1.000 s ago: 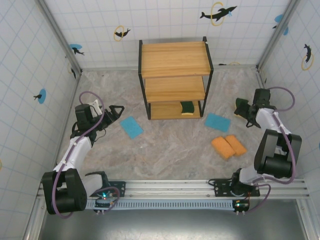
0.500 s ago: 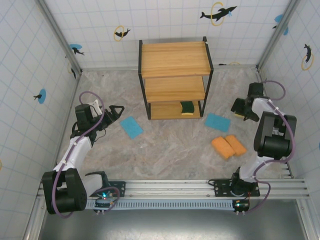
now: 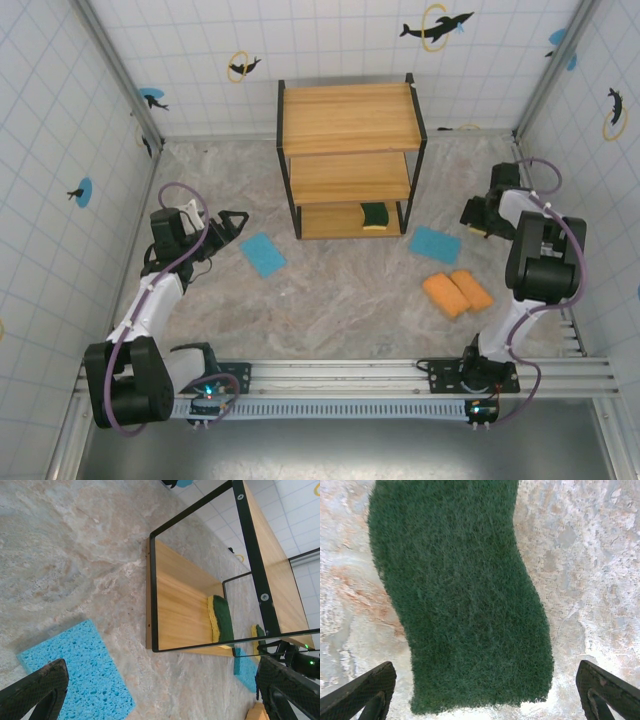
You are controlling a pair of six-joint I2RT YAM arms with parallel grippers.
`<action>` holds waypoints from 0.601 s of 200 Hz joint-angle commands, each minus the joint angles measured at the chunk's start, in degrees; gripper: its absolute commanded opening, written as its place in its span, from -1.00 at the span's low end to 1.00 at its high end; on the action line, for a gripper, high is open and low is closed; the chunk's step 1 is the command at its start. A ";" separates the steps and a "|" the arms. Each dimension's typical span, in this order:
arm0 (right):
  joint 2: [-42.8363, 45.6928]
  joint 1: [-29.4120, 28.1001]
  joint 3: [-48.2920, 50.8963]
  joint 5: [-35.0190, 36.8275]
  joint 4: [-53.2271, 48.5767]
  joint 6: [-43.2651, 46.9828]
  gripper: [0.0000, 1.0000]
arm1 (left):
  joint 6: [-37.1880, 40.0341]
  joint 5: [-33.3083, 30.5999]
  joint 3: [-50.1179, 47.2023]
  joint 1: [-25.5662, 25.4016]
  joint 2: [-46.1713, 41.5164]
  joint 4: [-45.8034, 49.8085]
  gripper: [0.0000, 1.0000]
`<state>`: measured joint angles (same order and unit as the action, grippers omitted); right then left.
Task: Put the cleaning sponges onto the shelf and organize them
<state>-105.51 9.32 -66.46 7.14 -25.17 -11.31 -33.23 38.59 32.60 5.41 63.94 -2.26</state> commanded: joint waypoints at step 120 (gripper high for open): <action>-2.66 -1.61 0.98 1.74 1.88 1.28 0.63 | 0.25 0.81 -0.43 0.29 0.64 -0.90 0.95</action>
<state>-107.72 8.19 -66.48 7.90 -24.25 -10.22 -33.23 38.59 32.60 5.41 64.27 -2.26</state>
